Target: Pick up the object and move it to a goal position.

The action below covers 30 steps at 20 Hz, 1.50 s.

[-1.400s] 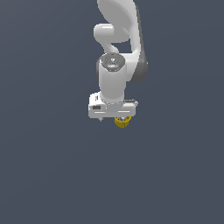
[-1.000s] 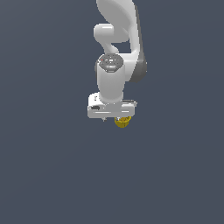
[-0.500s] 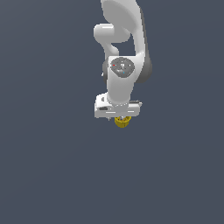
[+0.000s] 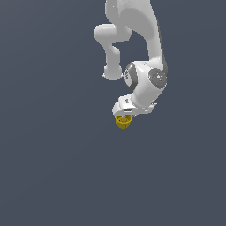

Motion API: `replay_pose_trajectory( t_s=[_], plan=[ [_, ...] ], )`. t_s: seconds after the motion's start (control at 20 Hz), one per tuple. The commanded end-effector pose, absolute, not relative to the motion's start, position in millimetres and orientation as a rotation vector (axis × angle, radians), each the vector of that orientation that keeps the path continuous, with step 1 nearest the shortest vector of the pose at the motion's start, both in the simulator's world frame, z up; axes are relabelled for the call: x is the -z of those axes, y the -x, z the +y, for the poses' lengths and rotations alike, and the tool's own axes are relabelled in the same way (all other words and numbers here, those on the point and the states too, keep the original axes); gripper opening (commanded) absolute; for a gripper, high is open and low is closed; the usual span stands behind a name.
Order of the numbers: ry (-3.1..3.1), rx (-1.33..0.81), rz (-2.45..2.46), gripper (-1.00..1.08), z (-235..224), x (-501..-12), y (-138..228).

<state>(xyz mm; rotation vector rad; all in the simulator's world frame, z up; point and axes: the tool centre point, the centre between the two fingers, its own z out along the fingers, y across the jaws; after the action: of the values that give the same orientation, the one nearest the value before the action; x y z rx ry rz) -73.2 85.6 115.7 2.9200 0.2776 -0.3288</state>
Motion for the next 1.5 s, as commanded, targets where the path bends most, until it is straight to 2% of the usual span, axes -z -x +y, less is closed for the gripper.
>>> replay_pose_trajectory(
  t_s=[0.0,0.4,1.15,1.2,1.45],
  plan=[
    [-2.868,0.364,0.309,0.28,97,-109,86],
    [-2.787,0.404,0.355,0.28,114,-100,106],
    [-2.787,0.405,0.356,0.28,104,-73,114],
    [-2.787,0.405,0.356,-1.00,104,-73,114],
    [-2.787,0.405,0.356,-1.00,104,-73,114]
  ],
)
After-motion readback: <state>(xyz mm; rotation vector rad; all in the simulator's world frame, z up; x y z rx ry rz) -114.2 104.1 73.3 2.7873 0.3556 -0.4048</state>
